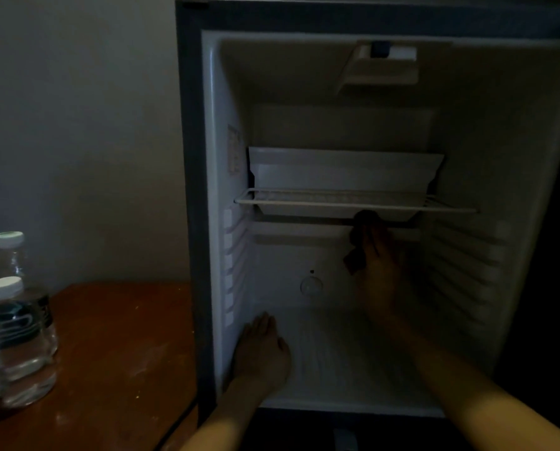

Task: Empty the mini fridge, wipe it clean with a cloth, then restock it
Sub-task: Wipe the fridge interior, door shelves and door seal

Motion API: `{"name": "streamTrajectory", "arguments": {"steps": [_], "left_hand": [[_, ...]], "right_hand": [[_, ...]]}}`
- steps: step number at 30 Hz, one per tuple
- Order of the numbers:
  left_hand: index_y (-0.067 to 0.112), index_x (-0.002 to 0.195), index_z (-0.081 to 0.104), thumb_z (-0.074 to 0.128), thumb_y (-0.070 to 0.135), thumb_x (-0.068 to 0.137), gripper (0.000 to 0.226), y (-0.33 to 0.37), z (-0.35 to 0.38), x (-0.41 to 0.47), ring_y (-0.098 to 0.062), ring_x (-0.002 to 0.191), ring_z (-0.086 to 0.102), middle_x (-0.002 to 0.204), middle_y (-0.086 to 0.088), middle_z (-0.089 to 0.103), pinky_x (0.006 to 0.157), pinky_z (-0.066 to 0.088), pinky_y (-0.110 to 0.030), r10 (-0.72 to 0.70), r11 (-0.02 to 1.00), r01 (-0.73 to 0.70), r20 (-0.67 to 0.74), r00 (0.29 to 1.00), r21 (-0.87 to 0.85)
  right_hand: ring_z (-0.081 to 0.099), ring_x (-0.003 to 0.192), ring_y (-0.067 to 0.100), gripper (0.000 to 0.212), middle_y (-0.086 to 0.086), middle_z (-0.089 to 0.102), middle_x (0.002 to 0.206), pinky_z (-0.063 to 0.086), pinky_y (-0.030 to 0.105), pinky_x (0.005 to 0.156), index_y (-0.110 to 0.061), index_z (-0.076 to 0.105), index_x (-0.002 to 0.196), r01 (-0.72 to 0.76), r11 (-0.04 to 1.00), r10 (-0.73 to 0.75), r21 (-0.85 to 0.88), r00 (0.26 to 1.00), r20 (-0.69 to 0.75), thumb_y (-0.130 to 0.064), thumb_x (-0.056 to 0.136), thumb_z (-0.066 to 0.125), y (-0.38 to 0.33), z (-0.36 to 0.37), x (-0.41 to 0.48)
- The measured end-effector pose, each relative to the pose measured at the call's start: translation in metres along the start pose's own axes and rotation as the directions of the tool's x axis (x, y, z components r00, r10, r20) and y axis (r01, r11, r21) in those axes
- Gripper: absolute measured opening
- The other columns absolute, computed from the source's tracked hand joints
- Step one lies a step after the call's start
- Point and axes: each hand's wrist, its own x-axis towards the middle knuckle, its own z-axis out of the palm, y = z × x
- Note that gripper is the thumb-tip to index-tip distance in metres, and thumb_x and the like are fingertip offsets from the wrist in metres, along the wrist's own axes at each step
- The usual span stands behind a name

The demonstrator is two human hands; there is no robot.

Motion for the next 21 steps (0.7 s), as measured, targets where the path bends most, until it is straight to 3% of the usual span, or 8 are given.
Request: {"name": "streamTrajectory", "arguments": {"steps": [4, 8, 10, 13, 16, 18, 20, 21], "left_hand": [[0.009, 0.154, 0.009, 0.024, 0.026, 0.103, 0.056, -0.001, -0.001, -0.001, -0.016, 0.148, 0.011, 0.162, -0.006, 0.009, 0.118, 0.001, -0.026, -0.001, 1.000, 0.001, -0.008, 1.000, 0.016], [0.010, 0.154, 0.009, 0.028, 0.028, 0.103, 0.058, 0.000, -0.006, -0.002, -0.019, 0.148, 0.013, 0.162, -0.006, 0.011, 0.118, 0.004, -0.028, 0.001, 1.000, -0.002, 0.033, 0.999, 0.030], [0.011, 0.154, 0.009, 0.026, 0.028, 0.104, 0.056, -0.001, -0.004, 0.000, -0.017, 0.148, 0.013, 0.162, -0.005, 0.011, 0.118, 0.003, -0.026, 0.005, 1.000, -0.005, 0.021, 1.000, 0.031], [0.010, 0.154, 0.011, 0.025, 0.028, 0.104, 0.055, -0.004, 0.001, 0.001, -0.016, 0.147, 0.014, 0.162, -0.006, 0.012, 0.119, 0.004, -0.025, 0.010, 0.999, -0.010, -0.004, 1.000, 0.031], [0.009, 0.154, 0.014, 0.025, 0.027, 0.103, 0.054, -0.003, 0.003, 0.001, -0.015, 0.147, 0.015, 0.161, -0.006, 0.014, 0.118, 0.005, -0.025, 0.017, 0.999, -0.016, -0.033, 0.999, 0.044], [0.008, 0.154, 0.014, 0.024, 0.027, 0.103, 0.055, -0.003, 0.002, 0.001, -0.015, 0.147, 0.015, 0.161, -0.006, 0.013, 0.119, 0.006, -0.026, 0.012, 0.999, -0.012, -0.021, 1.000, 0.045], [0.009, 0.154, 0.014, 0.024, 0.027, 0.103, 0.055, -0.002, 0.003, 0.001, -0.015, 0.147, 0.014, 0.161, -0.006, 0.012, 0.119, 0.006, -0.027, 0.015, 0.998, -0.014, -0.023, 1.000, 0.062], [0.009, 0.154, 0.014, 0.024, 0.027, 0.103, 0.055, -0.002, 0.003, 0.001, -0.015, 0.148, 0.014, 0.161, -0.006, 0.012, 0.119, 0.006, -0.027, 0.012, 0.998, -0.009, -0.034, 0.999, 0.065]], "right_hand": [[0.057, 0.118, 0.041, 0.044, 0.024, 0.055, 0.133, 0.033, 0.036, 0.109, 0.007, 0.054, 0.129, 0.237, 0.971, -0.238, 0.028, 0.970, 0.051, 0.005, 0.085, 0.050, -0.058, 0.050, 0.006], [0.065, 0.108, 0.034, 0.042, 0.020, 0.065, 0.120, 0.055, 0.041, 0.089, 0.004, 0.067, 0.113, 0.411, 0.910, -0.414, 0.049, 0.908, 0.071, 0.001, 0.080, 0.043, -0.124, 0.071, 0.020], [0.063, 0.111, 0.036, 0.045, 0.021, 0.063, 0.123, 0.053, 0.042, 0.093, 0.004, 0.065, 0.116, 0.427, 0.903, -0.429, 0.046, 0.894, 0.125, 0.001, 0.077, 0.044, -0.119, 0.073, 0.018], [0.055, 0.122, 0.038, 0.046, 0.024, 0.057, 0.131, 0.032, 0.037, 0.111, 0.004, 0.058, 0.126, 0.435, 0.900, -0.434, 0.018, 0.894, 0.107, 0.007, 0.081, 0.053, -0.065, 0.066, 0.008], [0.037, 0.131, 0.036, 0.040, 0.029, 0.050, 0.135, 0.013, 0.029, 0.119, 0.005, 0.048, 0.133, 0.265, 0.964, -0.265, 0.003, 0.963, 0.040, -0.007, 0.095, 0.045, -0.013, 0.042, 0.001], [0.036, 0.133, 0.038, 0.044, 0.030, 0.047, 0.138, 0.011, 0.031, 0.120, 0.006, 0.044, 0.137, 0.076, 0.997, -0.076, -0.025, 0.997, 0.011, -0.008, 0.095, 0.042, 0.018, 0.031, -0.007], [0.033, 0.138, 0.040, 0.046, 0.027, 0.035, 0.148, 0.013, 0.042, 0.120, 0.006, 0.037, 0.142, -0.194, 0.980, 0.193, -0.054, 0.981, -0.015, -0.003, 0.098, 0.045, 0.036, 0.026, -0.013], [0.027, 0.142, 0.037, 0.049, 0.023, 0.027, 0.153, 0.006, 0.038, 0.122, 0.004, 0.031, 0.146, -0.322, 0.947, 0.322, -0.020, 0.947, 0.008, -0.002, 0.100, 0.044, 0.042, 0.027, -0.018]]}}
